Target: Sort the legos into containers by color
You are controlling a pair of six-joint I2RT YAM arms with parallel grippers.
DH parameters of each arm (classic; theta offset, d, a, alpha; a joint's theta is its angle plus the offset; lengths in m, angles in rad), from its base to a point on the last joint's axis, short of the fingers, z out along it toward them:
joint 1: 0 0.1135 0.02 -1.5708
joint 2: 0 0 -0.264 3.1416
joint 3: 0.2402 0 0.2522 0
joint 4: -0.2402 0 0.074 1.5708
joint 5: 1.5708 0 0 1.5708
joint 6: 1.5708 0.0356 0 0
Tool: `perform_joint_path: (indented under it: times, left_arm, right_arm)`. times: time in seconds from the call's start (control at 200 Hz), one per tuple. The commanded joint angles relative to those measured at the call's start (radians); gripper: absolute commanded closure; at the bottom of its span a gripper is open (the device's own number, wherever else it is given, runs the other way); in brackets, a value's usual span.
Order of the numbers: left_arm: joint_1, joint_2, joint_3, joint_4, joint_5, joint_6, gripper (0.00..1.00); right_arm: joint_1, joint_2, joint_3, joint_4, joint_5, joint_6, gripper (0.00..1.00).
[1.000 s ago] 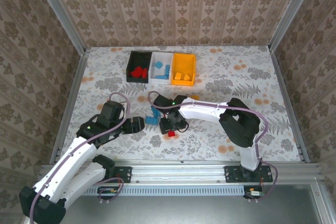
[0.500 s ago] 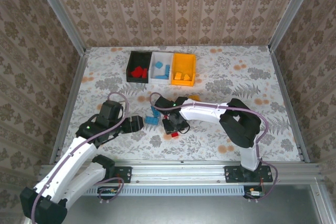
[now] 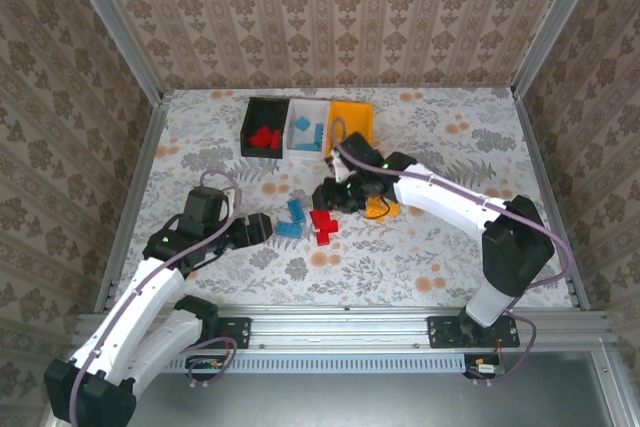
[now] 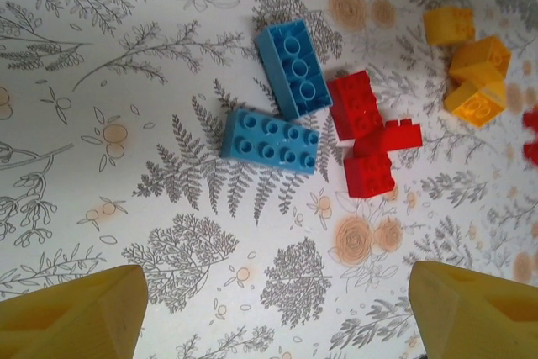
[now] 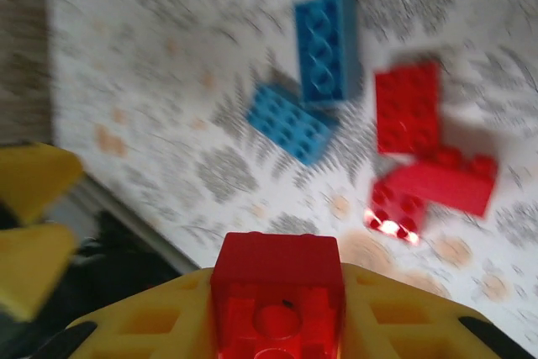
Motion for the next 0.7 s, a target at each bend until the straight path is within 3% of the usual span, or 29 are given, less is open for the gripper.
perform_joint_path:
  times: [0.0, 0.085, 0.45, 0.69]
  left_arm:
    - [0.040, -0.011, 0.004, 0.033, 0.075, -0.017, 0.18]
    - [0.077, -0.009, -0.007, 0.055, 0.113, -0.023, 0.18]
    - [0.268, 0.096, -0.092, 0.333, 0.368, -0.167, 0.18]
    - [0.370, 0.122, -0.090, 0.338, 0.468, -0.172, 0.18]
  right_arm:
    - [-0.057, 0.057, 0.091, 0.170, -0.230, 0.072, 0.64]
    - [-0.089, 0.132, 0.197, 0.202, -0.242, 0.080, 0.64]
    - [-0.111, 0.576, 0.675, 0.383, -0.001, 0.057, 0.63]
    - [-0.103, 0.918, 1.123, 0.343, 0.130, 0.040, 0.64]
